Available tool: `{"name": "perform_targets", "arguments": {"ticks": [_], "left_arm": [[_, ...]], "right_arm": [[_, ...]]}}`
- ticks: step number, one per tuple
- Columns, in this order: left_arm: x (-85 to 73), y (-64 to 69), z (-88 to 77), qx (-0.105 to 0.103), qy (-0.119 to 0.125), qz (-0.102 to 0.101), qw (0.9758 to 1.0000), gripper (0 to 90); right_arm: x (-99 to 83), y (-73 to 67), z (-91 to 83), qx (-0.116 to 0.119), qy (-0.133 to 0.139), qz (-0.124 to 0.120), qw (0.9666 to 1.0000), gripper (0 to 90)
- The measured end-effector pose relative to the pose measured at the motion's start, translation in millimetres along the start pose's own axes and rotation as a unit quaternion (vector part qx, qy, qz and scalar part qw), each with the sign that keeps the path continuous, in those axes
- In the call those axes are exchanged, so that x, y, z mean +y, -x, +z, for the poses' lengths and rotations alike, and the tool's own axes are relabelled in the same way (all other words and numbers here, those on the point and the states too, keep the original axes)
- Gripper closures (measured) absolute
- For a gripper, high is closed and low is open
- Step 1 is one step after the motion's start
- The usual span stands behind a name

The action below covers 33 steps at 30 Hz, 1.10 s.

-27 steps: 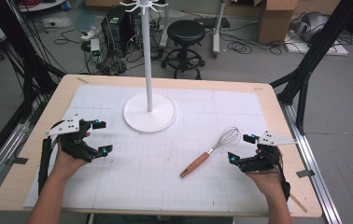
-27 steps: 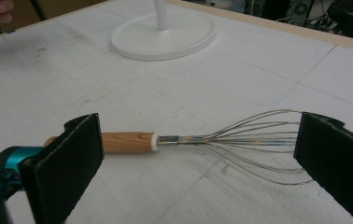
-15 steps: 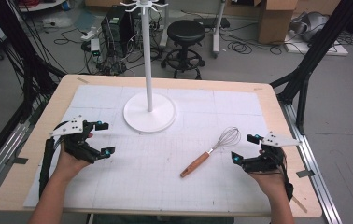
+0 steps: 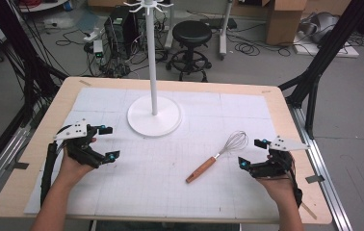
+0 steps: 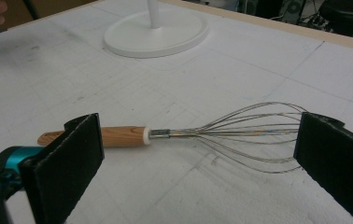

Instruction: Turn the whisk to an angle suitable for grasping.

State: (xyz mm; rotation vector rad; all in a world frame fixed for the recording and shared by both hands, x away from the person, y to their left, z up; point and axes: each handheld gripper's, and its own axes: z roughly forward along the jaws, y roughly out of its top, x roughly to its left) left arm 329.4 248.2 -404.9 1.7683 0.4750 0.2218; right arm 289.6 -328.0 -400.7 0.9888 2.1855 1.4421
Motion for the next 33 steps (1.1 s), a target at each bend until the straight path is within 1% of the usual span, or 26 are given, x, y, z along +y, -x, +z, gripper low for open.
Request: {"name": "perform_targets", "arguments": {"ticks": [6, 10, 14, 15, 17, 19, 20, 22, 23, 24, 25, 26, 28, 29, 30, 32, 33], "left_arm": [[0.0, -1.9, -2.5, 0.003, 0.003, -0.001, 1.0000, 1.7], [0.3, -2.9, -4.3, 0.005, 0.005, -0.001, 1.0000, 1.7], [0.4, -3.5, -5.4, 0.007, 0.005, -0.001, 1.0000, 1.7], [0.2, -3.6, -5.5, 0.007, 0.004, -0.002, 1.0000, 1.7], [0.0, -3.9, -5.4, 0.008, 0.003, -0.003, 1.0000, 1.6], [-0.1, -4.2, -5.1, 0.008, 0.002, -0.002, 1.0000, 1.7], [0.0, -4.5, -5.3, 0.008, 0.002, -0.001, 1.0000, 1.6], [0.0, -4.8, -5.5, 0.007, 0.003, 0.000, 1.0000, 1.7], [0.1, -5.1, -5.9, 0.007, 0.004, -0.001, 1.0000, 1.7], [0.1, -5.3, -6.2, 0.008, 0.006, -0.002, 1.0000, 1.7], [0.1, -5.7, -6.7, 0.008, 0.006, -0.001, 1.0000, 1.7], [0.2, -5.6, -6.7, 0.007, 0.008, -0.002, 0.9999, 1.7], [0.6, -5.6, -7.3, 0.007, 0.009, 0.000, 0.9999, 1.7], [0.9, -5.4, -7.6, 0.007, 0.009, 0.000, 0.9999, 1.7], [0.9, -5.4, -7.6, 0.007, 0.009, 0.000, 0.9999, 1.7], [1.0, -5.1, -7.7, 0.007, 0.009, 0.000, 0.9999, 1.7], [1.1, -4.9, -7.7, 0.008, 0.009, -0.001, 0.9999, 1.7]], "right_arm": [[1.1, -2.7, 3.6, 0.001, -0.005, -0.006, 1.0000, 0.7], [3.5, -7.0, 7.7, 0.007, -0.012, -0.015, 0.9998, 0.7], [4.3, -8.5, 9.9, 0.012, -0.016, -0.021, 0.9996, 1.3], [4.8, -10.0, 13.1, 0.017, -0.024, -0.028, 0.9992, 1.4], [5.9, -12.0, 16.3, 0.020, -0.032, -0.035, 0.9987, 3.4], [7.6, -13.6, 19.6, 0.024, -0.035, -0.042, 0.9982, 3.7], [9.7, -15.8, 21.5, 0.025, -0.041, -0.045, 0.9978, 3.7], [11.7, -17.4, 23.3, 0.024, -0.041, -0.049, 0.9977, 3.7], [13.8, -19.3, 25.0, 0.028, -0.043, -0.052, 0.9973, 3.7], [17.8, -23.6, 30.0, 0.032, -0.047, -0.063, 0.9964, 3.7], [17.8, -23.6, 30.0, 0.032, -0.047, -0.063, 0.9964, 3.7], [19.5, -25.8, 33.2, 0.035, -0.052, -0.066, 0.9958, 3.7], [23.0, -29.5, 40.9, 0.041, -0.066, -0.077, 0.9940, 3.8], [26.4, -33.1, 49.5, 0.047, -0.080, -0.091, 0.9914, 4.5], [26.4, -33.1, 49.5, 0.047, -0.080, -0.091, 0.9914, 4.5], [29.3, -35.9, 56.6, 0.056, -0.096, -0.099, 0.9890, 4.5], [31.7, -37.4, 61.1, 0.060, -0.107, -0.104, 0.9870, 4.5]]}}
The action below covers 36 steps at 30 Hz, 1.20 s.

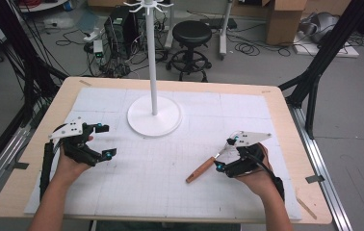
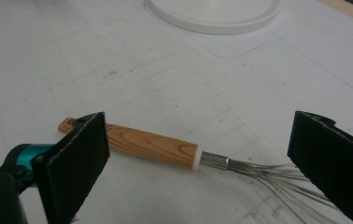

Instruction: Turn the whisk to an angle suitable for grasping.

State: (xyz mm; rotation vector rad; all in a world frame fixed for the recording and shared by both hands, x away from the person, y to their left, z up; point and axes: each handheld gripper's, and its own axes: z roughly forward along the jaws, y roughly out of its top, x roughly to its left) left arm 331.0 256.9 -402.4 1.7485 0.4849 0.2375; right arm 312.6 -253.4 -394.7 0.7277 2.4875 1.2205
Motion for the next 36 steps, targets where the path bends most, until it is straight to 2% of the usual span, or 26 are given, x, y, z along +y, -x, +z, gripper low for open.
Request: {"name": "perform_targets", "arguments": {"ticks": [2, 3, 4, 7, 19, 23, 24, 28, 31, 33, 34, 36], "left_arm": [[-0.1, -0.4, 0.0, 0.000, -0.001, 0.001, 1.0000, 1.7], [-0.3, -0.3, 0.5, 0.001, -0.001, 0.000, 1.0000, 1.7], [-0.5, -0.3, 0.8, 0.001, -0.002, -0.001, 1.0000, 1.7], [-0.6, -0.4, 1.3, 0.000, -0.003, 0.000, 1.0000, 1.7], [0.5, -0.6, -0.8, 0.000, 0.001, 0.002, 1.0000, 1.7], [0.5, -0.8, -0.2, -0.001, 0.004, 0.003, 1.0000, 1.7], [0.2, -1.7, -0.6, -0.002, 0.005, 0.000, 1.0000, 1.7], [0.2, -2.6, -1.7, 0.000, 0.008, -0.001, 1.0000, 1.7], [0.5, -2.8, -2.5, -0.003, 0.009, 0.000, 1.0000, 1.7], [0.6, -2.7, -2.2, -0.004, 0.010, 0.000, 0.9999, 1.7], [0.9, -2.4, -2.3, -0.004, 0.010, 0.000, 0.9999, 1.7], [1.0, -2.2, -2.5, -0.003, 0.010, 0.000, 0.9999, 1.7]], "right_arm": [[5.6, 0.1, 5.2, 0.008, -0.014, -0.007, 0.9998, 4.5], [11.0, 0.1, 9.9, 0.019, -0.028, -0.015, 0.9993, 4.6], [11.0, 0.1, 9.9, 0.019, -0.028, -0.015, 0.9993, 4.6], [18.2, 1.3, 17.1, 0.031, -0.055, -0.025, 0.9977, 4.8], [32.0, 2.5, 15.6, 0.030, -0.062, -0.040, 0.9968, 6.3], [35.0, 2.8, 14.9, 0.035, -0.073, -0.041, 0.9959, 6.5], [36.2, 4.3, 15.4, 0.034, -0.084, -0.047, 0.9947, 6.6], [38.8, 6.0, 16.1, 0.035, -0.099, -0.050, 0.9932, 6.6], [43.7, 5.0, 18.7, 0.038, -0.129, -0.065, 0.9888, 7.5], [44.8, 4.4, 19.5, 0.042, -0.136, -0.066, 0.9876, 7.6], [46.5, 4.0, 22.0, 0.044, -0.147, -0.075, 0.9853, 7.9], [46.8, 4.2, 25.7, 0.048, -0.161, -0.081, 0.9825, 12.9]]}}
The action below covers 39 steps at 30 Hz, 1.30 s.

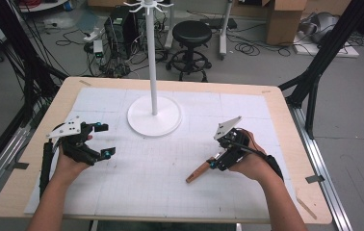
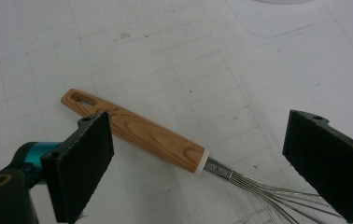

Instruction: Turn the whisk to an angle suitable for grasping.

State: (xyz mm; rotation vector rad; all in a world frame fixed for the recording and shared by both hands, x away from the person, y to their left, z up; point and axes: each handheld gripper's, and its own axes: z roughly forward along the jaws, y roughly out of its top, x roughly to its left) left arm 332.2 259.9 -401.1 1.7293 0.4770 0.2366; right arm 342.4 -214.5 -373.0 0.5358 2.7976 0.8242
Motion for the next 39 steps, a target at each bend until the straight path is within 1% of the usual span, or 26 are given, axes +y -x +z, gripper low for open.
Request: {"name": "perform_targets", "arguments": {"ticks": [1, 5, 6, 7, 8, 9, 10, 11, 12, 14, 17, 18, 19, 21, 22, 23, 25, 26, 28, 30, 34, 35, 36, 37, 38, 39], "left_arm": [[0.5, 0.6, -0.1, 0.000, 0.002, 0.001, 1.0000, 1.7], [1.4, 0.9, -0.5, 0.000, 0.004, 0.001, 1.0000, 1.7], [1.6, 0.9, -0.6, 0.001, 0.004, 0.001, 1.0000, 1.7], [1.7, 0.8, -0.9, 0.001, 0.004, 0.001, 1.0000, 1.7], [1.7, 1.0, -0.9, 0.001, 0.004, 0.001, 1.0000, 1.7], [1.8, 1.3, -1.0, 0.001, 0.002, 0.002, 1.0000, 1.7], [2.0, 1.8, -0.3, 0.002, 0.001, 0.004, 1.0000, 1.7], [2.0, 1.8, -0.3, 0.002, 0.001, 0.004, 1.0000, 1.7], [2.1, 2.1, -0.1, 0.002, 0.000, 0.004, 1.0000, 1.7], [2.3, 2.0, -0.1, 0.003, 0.001, 0.003, 1.0000, 1.7], [2.3, 1.8, -0.7, 0.003, 0.002, 0.002, 1.0000, 1.7], [2.2, 1.9, -0.8, 0.004, 0.002, 0.002, 1.0000, 1.7], [2.3, 1.9, -0.9, 0.004, 0.002, 0.002, 1.0000, 1.7], [2.4, 2.3, -0.6, 0.002, 0.002, 0.002, 1.0000, 1.7], [2.4, 2.5, -0.1, 0.002, 0.001, 0.004, 1.0000, 1.7], [2.2, 3.0, 0.6, 0.001, 0.001, 0.003, 1.0000, 1.7], [2.3, 3.1, 0.7, 0.002, -0.001, 0.004, 1.0000, 1.7], [2.3, 3.4, 1.2, 0.001, -0.001, 0.005, 1.0000, 1.7], [2.3, 3.7, 1.5, 0.000, -0.001, 0.004, 1.0000, 1.7], [2.2, 3.5, 1.6, 0.000, -0.002, 0.004, 1.0000, 1.7], [2.2, 3.5, 1.5, 0.000, -0.003, 0.004, 1.0000, 1.7], [2.2, 3.5, 1.6, 0.000, -0.003, 0.004, 1.0000, 1.6], [2.0, 3.4, 1.8, 0.000, -0.003, 0.004, 1.0000, 1.6], [2.0, 3.3, 1.8, 0.000, -0.003, 0.004, 1.0000, 1.7], [1.9, 3.4, 2.0, 0.001, -0.004, 0.003, 1.0000, 1.7], [1.8, 3.4, 2.1, 0.001, -0.004, 0.003, 1.0000, 1.7]], "right_arm": [[0.3, 0.6, 1.6, 0.004, -0.005, -0.002, 1.0000, 14.9], [0.0, 4.3, 12.0, 0.015, -0.022, 0.001, 0.9996, 14.9], [0.0, 4.3, 12.0, 0.015, -0.022, 0.001, 0.9996, 14.9], [0.7, 5.7, 17.3, 0.019, -0.037, 0.001, 0.9991, 15.0], [0.7, 5.7, 17.3, 0.019, -0.037, 0.001, 0.9991, 15.0], [1.9, 6.4, 23.6, 0.022, -0.055, -0.011, 0.9982, 15.0], [2.6, 5.5, 26.2, 0.026, -0.065, -0.011, 0.9975, 15.1], [2.6, 5.5, 26.2, 0.026, -0.065, -0.011, 0.9975, 15.1], [3.3, 5.1, 29.2, 0.027, -0.071, -0.018, 0.9969, 15.3], [5.9, 2.2, 34.1, 0.028, -0.094, -0.033, 0.9946, 16.6], [6.7, 1.0, 37.8, 0.035, -0.098, -0.038, 0.9938, 17.0], [6.8, -0.4, 42.8, 0.039, -0.112, -0.044, 0.9920, 17.1], [6.8, -0.4, 42.8, 0.039, -0.112, -0.044, 0.9920, 17.1], [6.4, -2.0, 47.6, 0.044, -0.126, -0.049, 0.9898, 17.2], [6.6, -2.4, 48.3, 0.052, -0.125, -0.052, 0.9894, 18.4], [6.8, -2.6, 47.9, 0.053, -0.126, -0.052, 0.9892, 21.5], [6.5, -2.6, 47.7, 0.067, -0.128, -0.054, 0.9881, 26.1], [5.9, -2.9, 48.7, 0.072, -0.135, -0.054, 0.9868, 26.6], [4.7, -3.8, 52.2, 0.066, -0.147, -0.064, 0.9848, 26.8], [5.3, -4.1, 54.9, 0.066, -0.154, -0.065, 0.9836, 26.9], [7.1, -3.8, 54.9, 0.067, -0.158, -0.065, 0.9830, 30.6], [7.7, -3.8, 54.2, 0.066, -0.159, -0.069, 0.9827, 33.3], [7.7, -3.8, 54.2, 0.066, -0.159, -0.069, 0.9827, 33.3], [7.9, -3.8, 54.0, 0.067, -0.160, -0.068, 0.9825, 34.7], [8.6, -3.9, 52.8, 0.064, -0.165, -0.067, 0.9820, 39.3], [8.6, -3.9, 52.8, 0.064, -0.165, -0.067, 0.9820, 39.3]]}}
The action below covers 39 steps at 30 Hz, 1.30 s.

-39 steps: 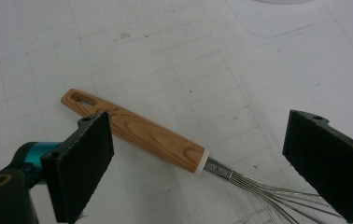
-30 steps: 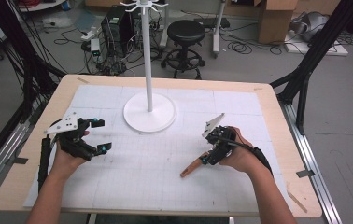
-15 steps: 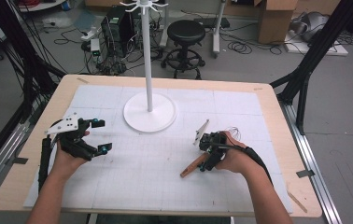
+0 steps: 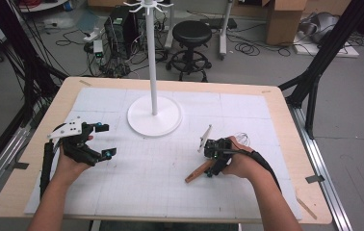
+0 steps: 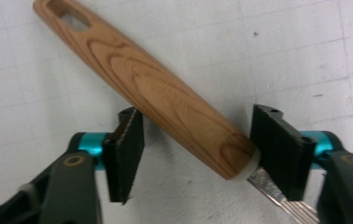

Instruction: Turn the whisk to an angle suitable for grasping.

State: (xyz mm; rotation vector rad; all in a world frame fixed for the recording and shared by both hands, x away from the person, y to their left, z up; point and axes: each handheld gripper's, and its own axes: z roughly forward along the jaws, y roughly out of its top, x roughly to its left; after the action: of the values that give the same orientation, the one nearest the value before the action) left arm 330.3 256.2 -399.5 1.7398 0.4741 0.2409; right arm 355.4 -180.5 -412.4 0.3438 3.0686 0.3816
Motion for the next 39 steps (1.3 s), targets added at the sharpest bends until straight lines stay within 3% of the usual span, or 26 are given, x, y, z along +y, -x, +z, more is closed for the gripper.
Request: {"name": "perform_targets", "arguments": {"ticks": [1, 4, 14, 16, 17, 20, 23, 27, 31, 33, 39], "left_arm": [[-0.1, 0.1, 0.1, 0.000, 0.000, 0.000, 1.0000, 1.7], [-0.2, 0.2, 0.3, 0.000, -0.001, -0.001, 1.0000, 1.7], [-0.4, -0.5, 0.2, 0.001, -0.002, -0.001, 1.0000, 1.7], [-0.4, -0.6, 0.0, 0.002, -0.002, -0.002, 1.0000, 1.7], [-0.4, -0.6, -0.1, 0.002, -0.001, -0.002, 1.0000, 1.7], [-0.4, -0.7, -0.2, 0.002, -0.001, -0.002, 1.0000, 1.7], [-0.3, -0.7, -0.3, 0.001, -0.001, -0.002, 1.0000, 1.7], [-0.1, -0.4, -0.3, 0.001, 0.000, -0.002, 1.0000, 1.7], [-0.2, -0.2, 0.4, 0.000, -0.001, -0.002, 1.0000, 1.7], [-0.3, -0.3, 0.5, -0.001, -0.003, -0.002, 1.0000, 1.7], [-0.9, -1.1, 0.6, 0.001, -0.005, -0.004, 1.0000, 1.7]], "right_arm": [[-0.1, 0.2, -0.9, 0.001, 0.000, 0.007, 1.0000, 45.4], [-0.1, 0.8, -2.5, 0.002, -0.005, 0.014, 0.9999, 51.5], [7.7, -4.2, -3.8, 0.011, -0.034, 0.017, 0.9992, 58.8], [8.2, -4.7, -4.1, 0.014, -0.034, 0.018, 0.9991, 58.4], [8.4, -4.6, -5.7, 0.017, -0.022, 0.017, 0.9995, 51.5], [8.4, -4.7, -11.5, 0.018, 0.002, 0.016, 0.9997, 45.1], [8.0, -4.5, -18.9, 0.016, 0.022, 0.014, 0.9996, 43.8], [8.0, -4.0, -20.6, 0.018, 0.029, 0.013, 0.9993, 43.7], [10.1, -1.7, -12.4, 0.034, 0.014, 0.009, 0.9993, 46.6], [13.1, -0.7, -4.2, 0.048, -0.011, 0.004, 0.9988, 51.9], [17.8, -2.8, -0.6, 0.041, -0.029, -0.004, 0.9988, 58.1]]}}
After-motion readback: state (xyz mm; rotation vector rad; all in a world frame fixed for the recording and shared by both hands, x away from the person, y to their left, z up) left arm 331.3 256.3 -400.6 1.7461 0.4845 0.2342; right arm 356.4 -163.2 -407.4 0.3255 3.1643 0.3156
